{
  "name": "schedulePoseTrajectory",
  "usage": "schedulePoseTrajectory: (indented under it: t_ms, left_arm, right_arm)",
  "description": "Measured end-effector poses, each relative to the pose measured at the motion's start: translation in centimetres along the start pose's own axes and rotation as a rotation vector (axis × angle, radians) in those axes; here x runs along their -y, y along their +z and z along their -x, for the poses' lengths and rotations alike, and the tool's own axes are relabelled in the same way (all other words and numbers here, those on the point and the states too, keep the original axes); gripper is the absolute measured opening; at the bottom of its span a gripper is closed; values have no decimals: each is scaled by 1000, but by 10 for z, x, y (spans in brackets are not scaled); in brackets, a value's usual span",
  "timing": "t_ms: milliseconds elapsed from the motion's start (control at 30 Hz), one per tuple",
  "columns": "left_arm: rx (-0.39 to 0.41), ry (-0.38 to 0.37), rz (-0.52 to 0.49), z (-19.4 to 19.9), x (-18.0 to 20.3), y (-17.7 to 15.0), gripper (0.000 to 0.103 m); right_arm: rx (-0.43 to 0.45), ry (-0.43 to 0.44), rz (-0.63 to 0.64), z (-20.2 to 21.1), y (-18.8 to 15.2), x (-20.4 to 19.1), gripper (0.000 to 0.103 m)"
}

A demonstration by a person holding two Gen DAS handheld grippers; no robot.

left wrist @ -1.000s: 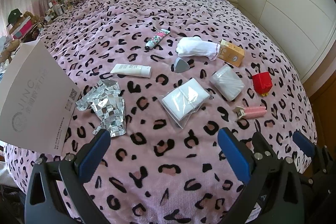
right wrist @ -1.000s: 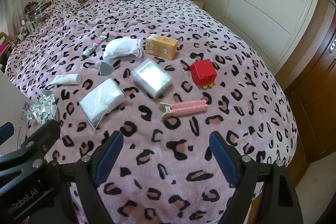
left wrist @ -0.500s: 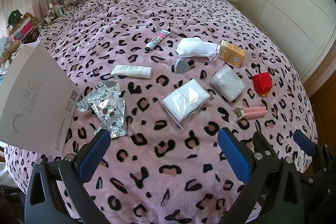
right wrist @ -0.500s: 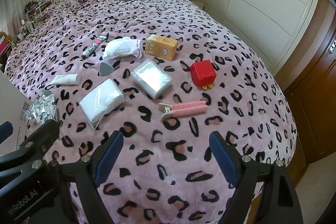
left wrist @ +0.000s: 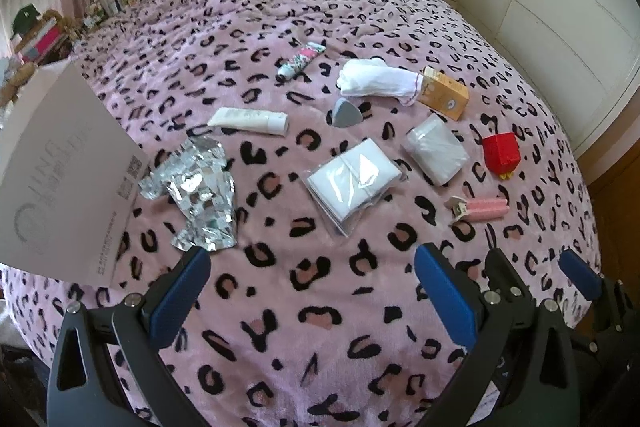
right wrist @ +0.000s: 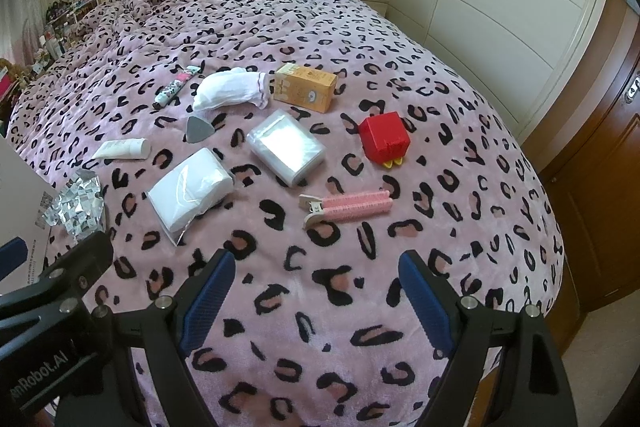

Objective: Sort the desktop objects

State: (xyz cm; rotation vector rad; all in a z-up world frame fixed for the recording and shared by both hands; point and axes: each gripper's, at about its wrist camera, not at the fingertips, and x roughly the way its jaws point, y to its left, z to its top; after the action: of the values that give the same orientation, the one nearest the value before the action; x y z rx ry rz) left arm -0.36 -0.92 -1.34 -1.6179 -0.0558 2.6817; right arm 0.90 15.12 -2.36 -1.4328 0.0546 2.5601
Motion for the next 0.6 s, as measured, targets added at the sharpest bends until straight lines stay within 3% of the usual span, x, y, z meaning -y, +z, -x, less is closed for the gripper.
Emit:
schedulePoseTrajectory:
  t_ms: [267,367,467,533,600]
  left_arm:
    - [73,23,-44,3,3,-3,103]
    - [36,-24,-41,0,0,0,103]
    - [-52,-93,-30,-11,-8,1,103]
    - [-57,-154,40,-16,-25,-4,103]
    - [-50,-121,64,-20,-36,-9,103]
  right_arm:
    - [-11,-10,-13,-5,-1,6,86]
    - [-8,-20,-19,-5,-1,9,86]
    - [-3,-23,-30,-7,-2,16,86]
    - [4,-31,-41,-8,-3,23,86]
    - [7,-48,-50,-12,-7,34,86]
